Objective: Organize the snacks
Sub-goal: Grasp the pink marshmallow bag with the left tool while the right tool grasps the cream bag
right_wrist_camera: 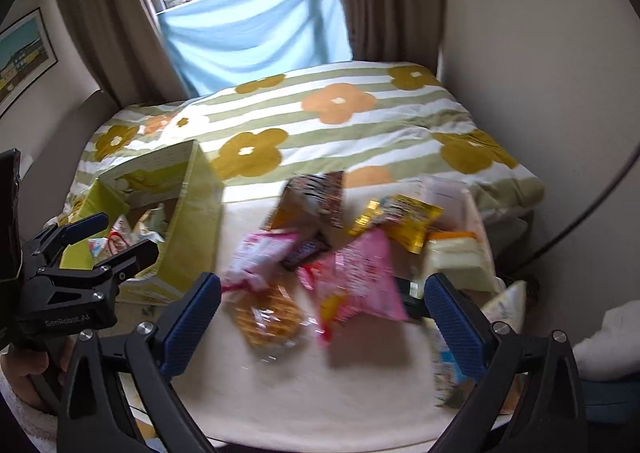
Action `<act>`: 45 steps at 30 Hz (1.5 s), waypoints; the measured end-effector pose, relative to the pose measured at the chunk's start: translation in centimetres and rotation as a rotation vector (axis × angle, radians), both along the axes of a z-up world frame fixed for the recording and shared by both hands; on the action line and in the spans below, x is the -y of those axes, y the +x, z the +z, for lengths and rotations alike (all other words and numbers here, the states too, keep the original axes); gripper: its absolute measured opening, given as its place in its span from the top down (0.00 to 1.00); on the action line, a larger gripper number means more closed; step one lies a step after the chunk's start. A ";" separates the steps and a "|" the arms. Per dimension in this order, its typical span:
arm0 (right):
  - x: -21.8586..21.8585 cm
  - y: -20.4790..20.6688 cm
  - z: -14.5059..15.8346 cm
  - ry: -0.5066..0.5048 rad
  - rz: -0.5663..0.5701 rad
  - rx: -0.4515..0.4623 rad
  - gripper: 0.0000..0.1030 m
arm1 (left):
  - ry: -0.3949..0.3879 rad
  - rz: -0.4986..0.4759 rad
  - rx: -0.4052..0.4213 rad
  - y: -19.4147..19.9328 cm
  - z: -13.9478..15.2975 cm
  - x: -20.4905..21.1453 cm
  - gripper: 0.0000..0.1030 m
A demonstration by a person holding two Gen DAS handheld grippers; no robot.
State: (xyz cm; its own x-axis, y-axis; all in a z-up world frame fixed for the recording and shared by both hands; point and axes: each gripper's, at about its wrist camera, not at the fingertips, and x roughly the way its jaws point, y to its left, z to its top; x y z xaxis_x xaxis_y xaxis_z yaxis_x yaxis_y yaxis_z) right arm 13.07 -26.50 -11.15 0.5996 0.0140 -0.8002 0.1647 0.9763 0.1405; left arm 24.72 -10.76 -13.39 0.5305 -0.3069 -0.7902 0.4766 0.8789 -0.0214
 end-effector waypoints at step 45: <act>10.9 -5.8 -15.5 0.363 -0.821 -0.117 0.02 | 0.284 -0.669 -0.213 3.3 -16.1 17.8 0.34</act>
State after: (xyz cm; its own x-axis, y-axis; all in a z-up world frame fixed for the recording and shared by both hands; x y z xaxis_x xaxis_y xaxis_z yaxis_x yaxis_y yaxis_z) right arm 7.24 -37.43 -26.62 0.4471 -0.1187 -0.8865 0.8225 0.4440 0.3554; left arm 27.98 -28.57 -29.52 0.1296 -0.2790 -0.9515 0.9213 0.3888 0.0115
